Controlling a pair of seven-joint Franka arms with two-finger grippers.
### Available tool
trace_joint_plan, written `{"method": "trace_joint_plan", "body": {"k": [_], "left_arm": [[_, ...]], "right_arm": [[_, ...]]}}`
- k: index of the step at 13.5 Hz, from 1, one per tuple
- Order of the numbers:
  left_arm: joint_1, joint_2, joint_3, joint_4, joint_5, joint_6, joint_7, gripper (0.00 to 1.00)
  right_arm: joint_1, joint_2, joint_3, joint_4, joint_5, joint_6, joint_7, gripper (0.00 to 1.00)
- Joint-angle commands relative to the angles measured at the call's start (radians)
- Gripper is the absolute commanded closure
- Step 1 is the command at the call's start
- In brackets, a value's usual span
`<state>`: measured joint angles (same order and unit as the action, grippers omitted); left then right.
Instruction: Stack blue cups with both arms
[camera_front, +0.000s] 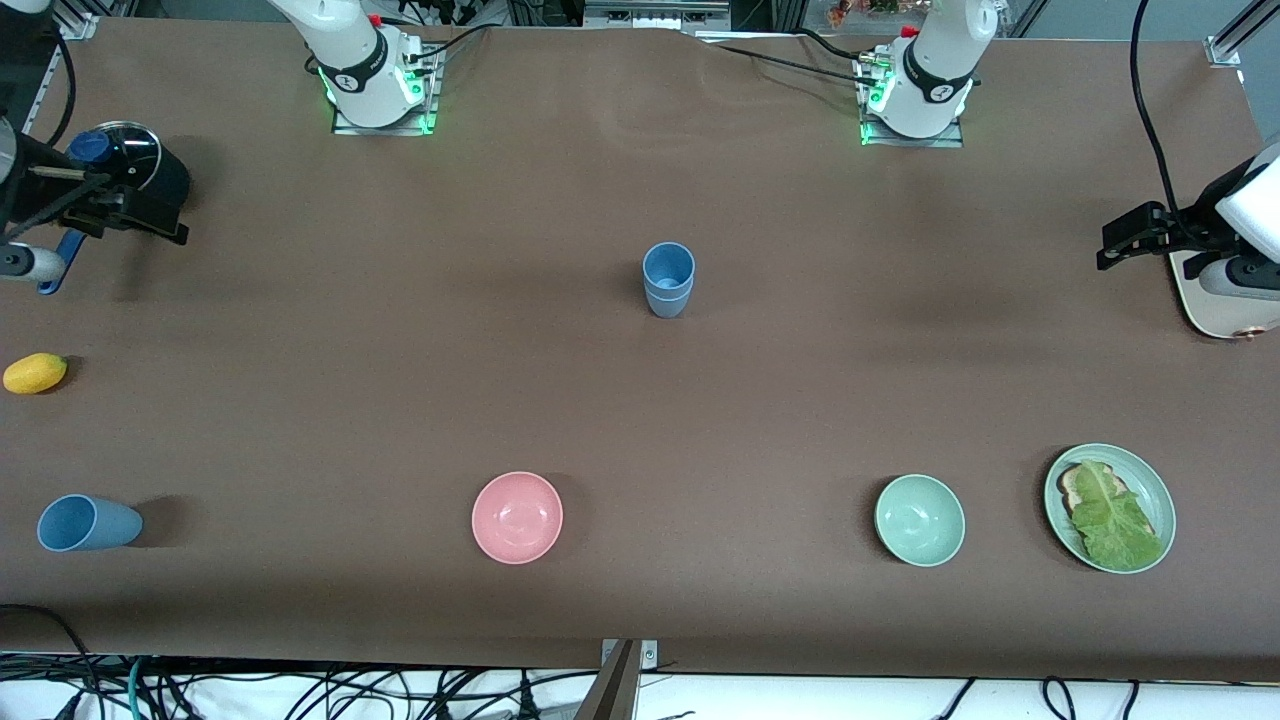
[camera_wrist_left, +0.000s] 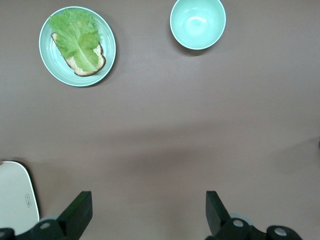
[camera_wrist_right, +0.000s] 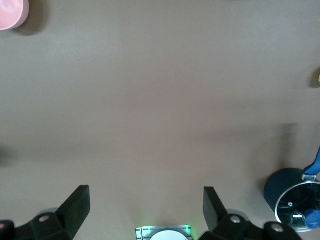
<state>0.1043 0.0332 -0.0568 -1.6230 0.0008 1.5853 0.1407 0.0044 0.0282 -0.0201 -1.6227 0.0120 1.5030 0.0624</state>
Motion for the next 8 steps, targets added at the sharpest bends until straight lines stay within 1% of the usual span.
{"method": "trace_joint_plan", "body": {"k": [1, 3, 8], "left_arm": [[-0.002, -0.006, 0.005, -0.005, -0.013, -0.002, 0.022, 0.0], [-0.003, -0.006, 0.006, -0.005, -0.013, -0.002, 0.022, 0.0], [-0.002, -0.006, 0.006, -0.006, -0.013, -0.002, 0.022, 0.0]], "right_arm": [[0.003, -0.085, 0.017, -0.066, -0.017, -0.002, 0.008, 0.0], [0.002, -0.079, 0.014, -0.031, -0.037, -0.035, 0.013, 0.0], [0.002, -0.059, 0.012, -0.031, -0.027, -0.046, -0.003, 0.0]]}}
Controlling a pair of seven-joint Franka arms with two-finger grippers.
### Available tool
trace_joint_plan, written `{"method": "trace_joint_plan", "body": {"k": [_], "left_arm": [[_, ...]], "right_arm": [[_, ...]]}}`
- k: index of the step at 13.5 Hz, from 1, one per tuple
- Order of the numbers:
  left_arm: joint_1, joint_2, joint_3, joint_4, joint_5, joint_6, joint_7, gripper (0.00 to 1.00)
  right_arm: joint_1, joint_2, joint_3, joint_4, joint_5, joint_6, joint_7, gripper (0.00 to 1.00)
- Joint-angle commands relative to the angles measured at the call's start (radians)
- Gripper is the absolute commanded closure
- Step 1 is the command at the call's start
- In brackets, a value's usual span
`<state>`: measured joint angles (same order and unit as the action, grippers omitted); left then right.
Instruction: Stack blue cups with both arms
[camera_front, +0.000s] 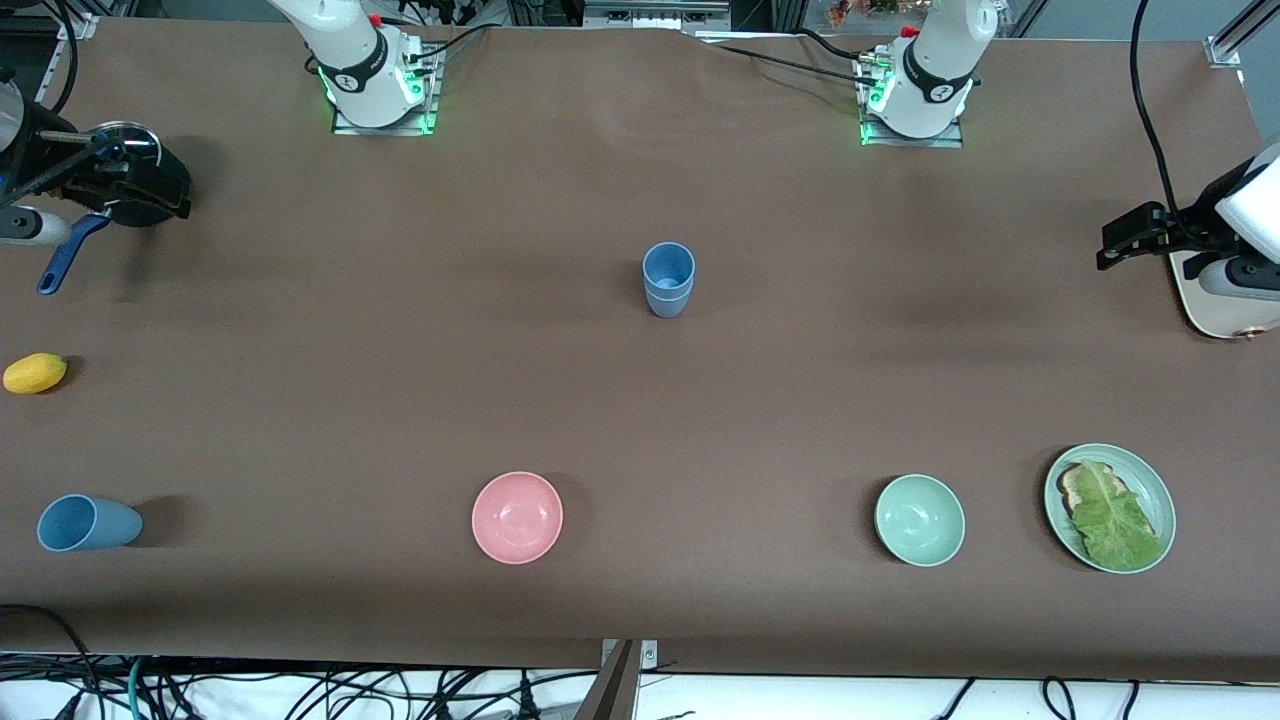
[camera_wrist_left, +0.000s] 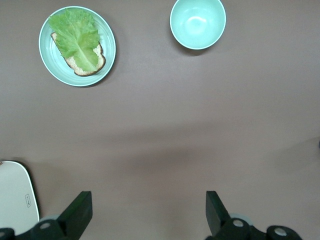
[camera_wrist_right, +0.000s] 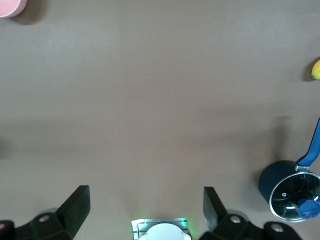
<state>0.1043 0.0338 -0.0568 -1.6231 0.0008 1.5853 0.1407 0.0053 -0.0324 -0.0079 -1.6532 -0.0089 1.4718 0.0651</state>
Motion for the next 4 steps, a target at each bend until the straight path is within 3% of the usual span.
{"method": "trace_joint_plan", "body": {"k": [1, 4], "left_arm": [[-0.002, -0.006, 0.005, -0.006, -0.013, -0.002, 0.022, 0.0], [-0.002, -0.006, 0.006, -0.006, -0.013, -0.002, 0.022, 0.0]], "right_arm": [[0.001, 0.003, 0.0, 0.0, -0.002, -0.018, -0.004, 0.0], [0.001, 0.003, 0.002, 0.001, -0.003, -0.021, -0.004, 0.0]]}}
